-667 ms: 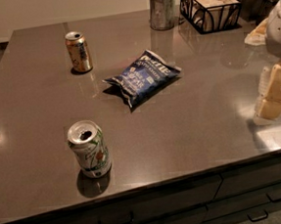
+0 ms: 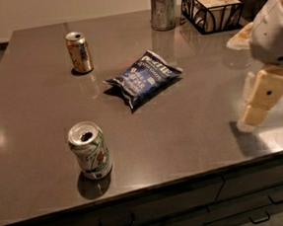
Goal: Pick 7up can
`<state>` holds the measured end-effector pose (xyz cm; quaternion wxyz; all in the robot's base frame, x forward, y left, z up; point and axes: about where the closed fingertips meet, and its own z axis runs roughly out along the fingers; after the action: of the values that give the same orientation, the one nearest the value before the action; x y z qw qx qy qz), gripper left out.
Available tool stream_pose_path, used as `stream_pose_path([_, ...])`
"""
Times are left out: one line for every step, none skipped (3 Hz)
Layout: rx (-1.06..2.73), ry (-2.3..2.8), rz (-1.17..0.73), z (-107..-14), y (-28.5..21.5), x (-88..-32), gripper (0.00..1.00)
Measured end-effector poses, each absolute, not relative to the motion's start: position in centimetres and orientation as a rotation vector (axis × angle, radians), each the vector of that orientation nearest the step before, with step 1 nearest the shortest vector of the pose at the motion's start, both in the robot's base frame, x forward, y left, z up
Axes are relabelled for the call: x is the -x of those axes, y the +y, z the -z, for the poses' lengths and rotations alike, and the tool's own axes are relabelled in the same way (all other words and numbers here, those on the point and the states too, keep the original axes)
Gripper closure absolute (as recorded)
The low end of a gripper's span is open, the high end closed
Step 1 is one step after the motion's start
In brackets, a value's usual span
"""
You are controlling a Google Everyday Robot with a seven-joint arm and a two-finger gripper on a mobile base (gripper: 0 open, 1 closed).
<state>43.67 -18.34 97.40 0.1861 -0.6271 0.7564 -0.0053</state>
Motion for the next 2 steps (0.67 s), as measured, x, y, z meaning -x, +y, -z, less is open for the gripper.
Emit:
stream_pose_path([1.803,2.035,-0.083,-96.5,-14.7,-43.4,0.00])
stream_pose_path([1.866,1.913,-0.254,-94.8,-8.2,-42.7,0.00])
